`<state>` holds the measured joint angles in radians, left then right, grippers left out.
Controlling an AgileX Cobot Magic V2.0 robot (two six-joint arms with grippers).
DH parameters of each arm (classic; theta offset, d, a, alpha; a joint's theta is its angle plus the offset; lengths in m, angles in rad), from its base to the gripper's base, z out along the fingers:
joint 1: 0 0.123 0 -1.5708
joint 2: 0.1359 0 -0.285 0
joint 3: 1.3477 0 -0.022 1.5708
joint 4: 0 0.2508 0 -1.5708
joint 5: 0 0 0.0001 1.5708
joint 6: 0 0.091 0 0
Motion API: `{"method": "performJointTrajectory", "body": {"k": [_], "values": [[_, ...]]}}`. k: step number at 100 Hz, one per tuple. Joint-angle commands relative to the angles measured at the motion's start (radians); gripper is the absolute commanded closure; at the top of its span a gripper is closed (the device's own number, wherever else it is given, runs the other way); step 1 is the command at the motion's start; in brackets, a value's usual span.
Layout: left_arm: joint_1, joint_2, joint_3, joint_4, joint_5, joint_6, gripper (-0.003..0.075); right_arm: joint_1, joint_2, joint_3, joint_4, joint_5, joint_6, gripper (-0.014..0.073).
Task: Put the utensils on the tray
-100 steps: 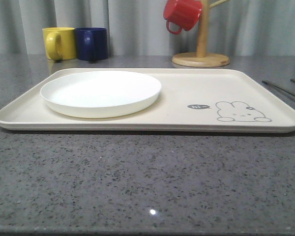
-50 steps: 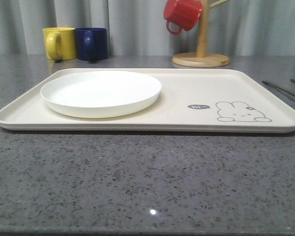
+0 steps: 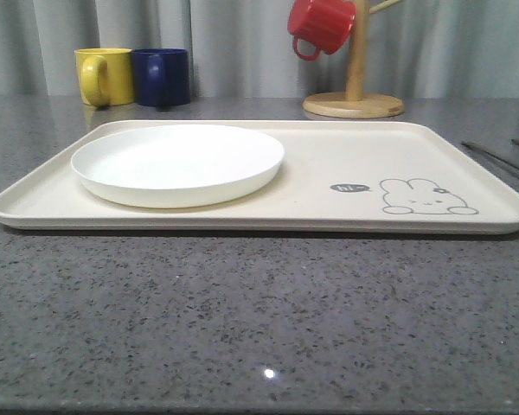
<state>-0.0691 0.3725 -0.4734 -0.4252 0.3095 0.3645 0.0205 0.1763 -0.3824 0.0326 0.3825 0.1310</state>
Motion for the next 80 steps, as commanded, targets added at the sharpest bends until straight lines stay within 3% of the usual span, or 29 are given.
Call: {"method": "performJointTrajectory", "body": {"k": [1,17,46,53,72,80], "values": [[0.002,0.005,-0.026,-0.008,-0.079,0.003,0.0738,-0.008,0.148,-0.169,0.006,0.144,-0.002,0.0662],[0.002,0.005,-0.026,-0.008,-0.079,0.003,0.0738,-0.008,0.395,-0.385,0.006,0.326,-0.002,0.0662],[0.002,0.005,-0.026,-0.008,-0.079,0.003,0.0738,-0.008,0.645,-0.503,0.011,0.303,-0.002,0.0638],[0.002,0.005,-0.026,-0.008,-0.079,0.003,0.0738,-0.008,0.684,-0.503,0.011,0.315,-0.002,0.0571],[0.002,0.005,-0.026,-0.008,-0.079,0.003,0.0738,-0.008,0.746,-0.503,0.013,0.330,-0.002,0.0249],[0.002,0.005,-0.026,-0.008,-0.079,0.003,0.0738,-0.008,0.758,-0.503,0.025,0.327,-0.002,0.0191]]}}
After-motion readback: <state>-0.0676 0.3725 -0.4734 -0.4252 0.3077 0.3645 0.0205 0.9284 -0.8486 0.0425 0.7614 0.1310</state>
